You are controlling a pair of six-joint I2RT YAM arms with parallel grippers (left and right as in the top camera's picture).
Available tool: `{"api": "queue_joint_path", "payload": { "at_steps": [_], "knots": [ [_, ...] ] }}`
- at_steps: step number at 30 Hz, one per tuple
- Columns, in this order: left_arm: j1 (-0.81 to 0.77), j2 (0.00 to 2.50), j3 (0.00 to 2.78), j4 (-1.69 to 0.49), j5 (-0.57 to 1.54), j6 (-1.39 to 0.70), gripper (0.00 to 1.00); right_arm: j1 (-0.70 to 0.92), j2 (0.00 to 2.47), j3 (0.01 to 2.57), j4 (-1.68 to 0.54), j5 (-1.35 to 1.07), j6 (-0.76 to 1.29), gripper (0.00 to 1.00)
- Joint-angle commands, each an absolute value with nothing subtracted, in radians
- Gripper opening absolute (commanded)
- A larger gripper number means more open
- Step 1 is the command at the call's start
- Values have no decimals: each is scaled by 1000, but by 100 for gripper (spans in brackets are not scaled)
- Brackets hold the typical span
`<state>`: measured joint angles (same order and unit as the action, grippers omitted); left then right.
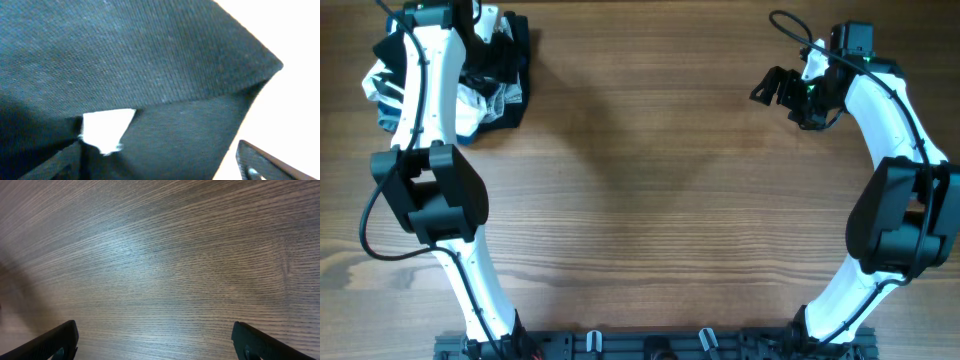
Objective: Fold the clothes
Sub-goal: 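Carry the t-shirt left and place it on the clothes pile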
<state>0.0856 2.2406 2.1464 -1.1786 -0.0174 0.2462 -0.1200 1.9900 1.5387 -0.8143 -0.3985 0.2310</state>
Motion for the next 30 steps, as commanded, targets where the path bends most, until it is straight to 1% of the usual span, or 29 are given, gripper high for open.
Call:
{"api": "queue_joint_path", "payload": {
  "at_steps": [1, 5, 8, 11, 13, 15, 20, 21, 25, 30],
  "knots": [
    [84, 2195, 2160, -1211, 76, 172, 100, -115, 1973, 1549, -812, -388, 239, 99],
    [61, 2094, 2160, -1182, 108, 168, 100, -115, 1973, 1549, -811, -388, 239, 99],
    [49, 1992, 2160, -1095, 108, 91, 100, -115, 1973, 1549, -807, -388, 240, 99],
    [58, 1959, 2160, -1002, 93, 78, 100, -115, 1973, 1549, -808, -388, 240, 99],
    [73, 1979, 2160, -923, 9, 75, 100, -115, 1973, 1549, -810, -388, 240, 99],
    [100, 2022, 2160, -836, -62, 35, 100, -115, 1973, 1549, -812, -388, 239, 97],
    [183, 2160, 2160, -669, -60, -36, 100, -115, 1973, 1549, -818, -388, 239, 97],
    [197, 2200, 2160, -645, -27, -35, 100, -115, 1973, 1549, -818, -388, 239, 97],
    [209, 2318, 2160, -672, 10, -35, 100, -114, 1973, 1549, -819, -388, 242, 96],
    [209, 2504, 2159, -838, 19, -35, 100, -107, 1973, 1549, -816, -388, 246, 97]
  ]
}}
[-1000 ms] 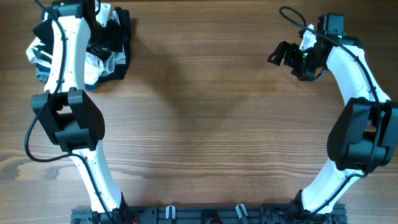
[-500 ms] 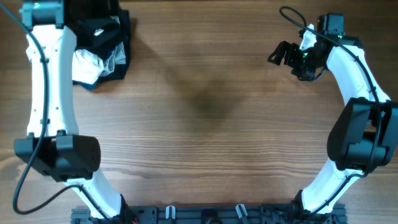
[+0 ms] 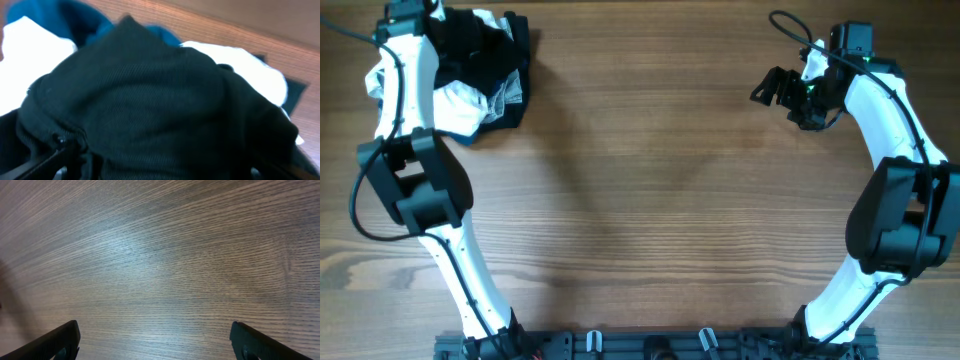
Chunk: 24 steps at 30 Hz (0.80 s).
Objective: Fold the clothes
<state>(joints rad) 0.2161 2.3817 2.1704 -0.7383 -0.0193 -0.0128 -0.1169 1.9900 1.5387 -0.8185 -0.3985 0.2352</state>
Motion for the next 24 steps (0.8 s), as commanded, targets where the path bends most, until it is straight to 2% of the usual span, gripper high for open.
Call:
{"api": "queue_joint_path", "payload": {
  "at_steps": [1, 6, 10, 17, 21, 24],
  "knots": [
    [209, 2533, 2159, -862, 27, -35, 100, -107, 1973, 1549, -816, -388, 246, 97],
    [208, 2541, 2159, -924, 80, -35, 100, -108, 1973, 1549, -823, -388, 234, 97],
    [208, 2386, 2159, -945, 82, -35, 100, -111, 1959, 1595, -837, -382, 173, 100],
    [208, 2043, 2159, -887, 81, -35, 100, -112, 1936, 2023, -1084, -142, 66, 100],
    [208, 1948, 2159, -888, 81, -35, 100, -110, 1885, 2278, -1230, -127, -13, 100],
    [208, 1930, 2159, -888, 81, -35, 100, -109, 1808, 2363, -1277, -134, -15, 100]
  ]
}}
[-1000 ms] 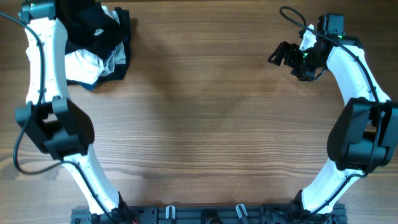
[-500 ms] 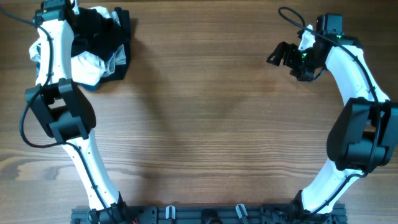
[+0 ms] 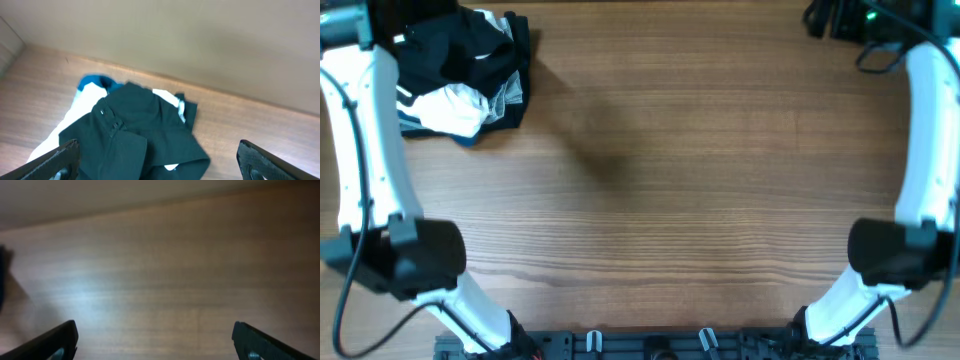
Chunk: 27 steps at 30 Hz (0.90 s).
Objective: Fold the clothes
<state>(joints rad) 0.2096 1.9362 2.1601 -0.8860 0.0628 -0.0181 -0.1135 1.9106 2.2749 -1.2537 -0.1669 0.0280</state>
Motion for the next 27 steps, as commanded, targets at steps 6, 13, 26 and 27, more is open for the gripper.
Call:
{"api": "queue_joint_path", "payload": {
  "at_steps": [6, 13, 26, 27],
  "knots": [
    [208, 1930, 2159, -888, 81, -35, 100, -109, 1621, 2368, -1280, -134, -16, 100],
    [208, 1930, 2159, -888, 81, -35, 100, -109, 1590, 2368, -1280, -134, -16, 100],
    [208, 1930, 2159, -888, 81, -35, 100, -47, 1148, 1629, -716, -144, 30, 100],
    [208, 1930, 2159, -888, 81, -35, 100, -47, 1089, 1521, -636, -159, 30, 100]
  ]
}}
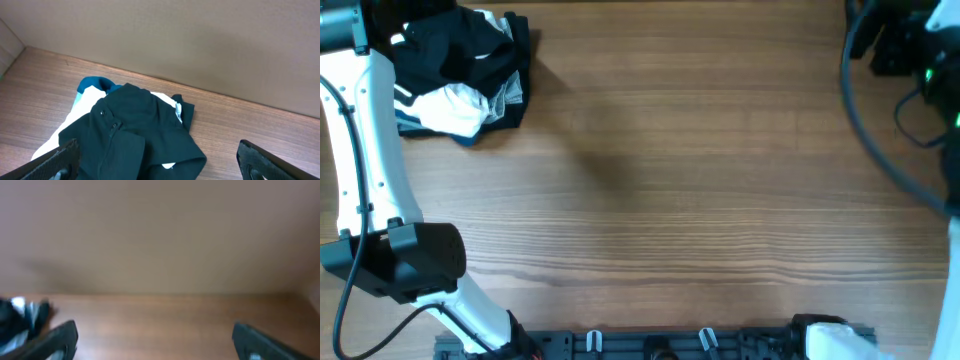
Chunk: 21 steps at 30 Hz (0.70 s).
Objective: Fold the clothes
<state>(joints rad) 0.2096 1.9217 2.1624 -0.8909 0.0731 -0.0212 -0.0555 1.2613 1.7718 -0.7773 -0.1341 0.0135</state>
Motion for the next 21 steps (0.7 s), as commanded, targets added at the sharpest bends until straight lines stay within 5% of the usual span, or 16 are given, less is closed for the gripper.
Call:
{"api": "queue_joint_path", "payload": {
  "at_steps": [1, 10, 21],
  "knots": [
    [208, 1930, 2159, -888, 81, -35, 100, -47, 1011, 1377, -530, -180, 30, 100],
    [208, 1930, 2159, -888, 81, -35, 100, -47, 433, 428, 99, -245, 30, 100],
    [208, 1930, 2159, -888, 81, -35, 100, -47, 4, 11, 110, -249, 30, 100]
  ]
}}
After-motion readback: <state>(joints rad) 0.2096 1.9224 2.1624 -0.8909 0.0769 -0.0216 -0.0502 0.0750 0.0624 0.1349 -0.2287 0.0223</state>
